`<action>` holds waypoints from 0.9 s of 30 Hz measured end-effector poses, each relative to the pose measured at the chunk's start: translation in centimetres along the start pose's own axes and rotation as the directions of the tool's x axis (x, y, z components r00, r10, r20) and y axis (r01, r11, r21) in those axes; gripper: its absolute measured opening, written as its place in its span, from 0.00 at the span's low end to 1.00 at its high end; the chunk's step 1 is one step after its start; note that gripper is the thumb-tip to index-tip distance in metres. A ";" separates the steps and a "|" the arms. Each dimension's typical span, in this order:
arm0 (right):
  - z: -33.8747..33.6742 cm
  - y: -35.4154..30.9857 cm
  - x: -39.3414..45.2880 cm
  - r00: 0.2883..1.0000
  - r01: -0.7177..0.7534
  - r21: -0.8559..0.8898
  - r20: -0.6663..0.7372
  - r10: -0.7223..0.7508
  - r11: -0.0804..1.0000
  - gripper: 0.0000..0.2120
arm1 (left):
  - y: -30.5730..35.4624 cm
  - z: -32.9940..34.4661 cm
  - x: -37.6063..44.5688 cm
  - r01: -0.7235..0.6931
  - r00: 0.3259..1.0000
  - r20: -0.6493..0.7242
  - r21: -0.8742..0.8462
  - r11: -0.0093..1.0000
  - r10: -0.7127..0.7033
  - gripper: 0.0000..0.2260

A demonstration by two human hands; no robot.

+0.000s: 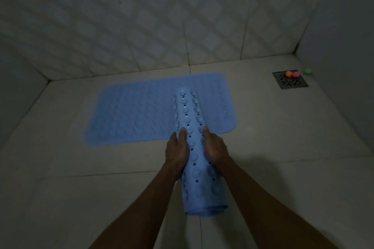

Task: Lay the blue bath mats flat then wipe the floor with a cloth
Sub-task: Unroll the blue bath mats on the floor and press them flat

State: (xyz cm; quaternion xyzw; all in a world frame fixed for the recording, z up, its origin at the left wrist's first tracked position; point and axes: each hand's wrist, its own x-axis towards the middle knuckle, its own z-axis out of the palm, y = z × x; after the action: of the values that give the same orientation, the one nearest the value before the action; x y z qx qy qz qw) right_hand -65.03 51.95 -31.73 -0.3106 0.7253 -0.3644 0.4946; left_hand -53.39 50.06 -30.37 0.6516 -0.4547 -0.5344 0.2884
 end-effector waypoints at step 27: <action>-7.2 12.8 -7.5 0.978 -0.047 -0.170 -0.210 0.011 0.984 0.24 | -8.7 7.1 -9.5 0.145 0.934 0.332 -0.017 0.989 -0.131 0.22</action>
State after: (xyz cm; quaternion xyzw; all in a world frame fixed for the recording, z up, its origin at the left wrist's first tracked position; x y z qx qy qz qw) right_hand -70.60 66.58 -36.93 -0.3022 0.8066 -0.3227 0.3923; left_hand -57.90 63.11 -35.62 0.5772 -0.4385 -0.6641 0.1832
